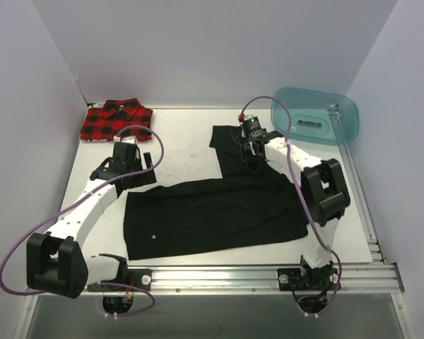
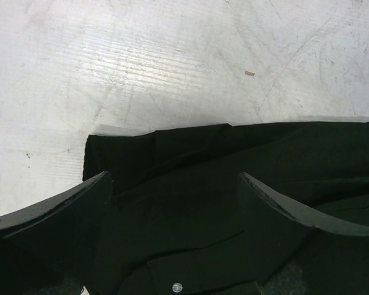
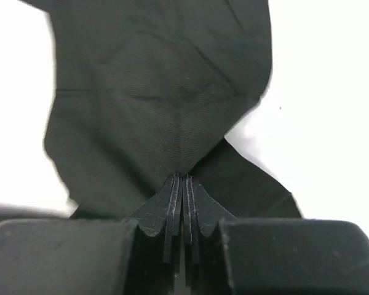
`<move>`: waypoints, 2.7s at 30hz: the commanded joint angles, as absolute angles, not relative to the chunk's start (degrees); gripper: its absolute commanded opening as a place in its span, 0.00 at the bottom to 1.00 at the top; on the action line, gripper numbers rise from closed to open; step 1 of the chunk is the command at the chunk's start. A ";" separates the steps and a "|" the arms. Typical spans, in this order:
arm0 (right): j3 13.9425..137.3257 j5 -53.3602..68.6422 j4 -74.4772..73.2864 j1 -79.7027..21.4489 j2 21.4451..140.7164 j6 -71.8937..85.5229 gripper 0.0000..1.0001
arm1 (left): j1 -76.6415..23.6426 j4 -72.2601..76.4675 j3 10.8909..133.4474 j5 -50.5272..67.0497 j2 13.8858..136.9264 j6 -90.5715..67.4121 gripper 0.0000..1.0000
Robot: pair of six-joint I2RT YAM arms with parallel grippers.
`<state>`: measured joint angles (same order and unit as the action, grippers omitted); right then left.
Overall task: Fold and stack the long sleeve shirts
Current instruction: Fold the shirt
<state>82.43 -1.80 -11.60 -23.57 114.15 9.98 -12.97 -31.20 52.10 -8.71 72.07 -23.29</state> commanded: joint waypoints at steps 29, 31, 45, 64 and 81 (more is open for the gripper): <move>41.91 -4.55 -22.06 -40.43 62.92 20.92 0.50 | -10.90 -29.18 52.56 -6.59 73.39 -23.82 0.91; 47.77 -4.48 -21.80 -37.37 65.03 20.04 0.54 | -10.90 -29.18 52.56 -6.42 73.56 -23.82 0.91; 74.16 7.37 -11.43 -15.83 101.85 21.01 0.54 | -10.90 -29.35 52.56 -6.06 74.62 -23.47 0.91; 79.63 21.88 -8.35 -16.43 117.33 14.86 0.29 | -10.99 -29.53 52.82 -6.06 75.59 -23.38 0.91; 64.62 19.69 -13.79 -27.93 82.03 13.88 0.00 | -9.58 -30.41 53.44 -7.38 75.50 -24.08 0.91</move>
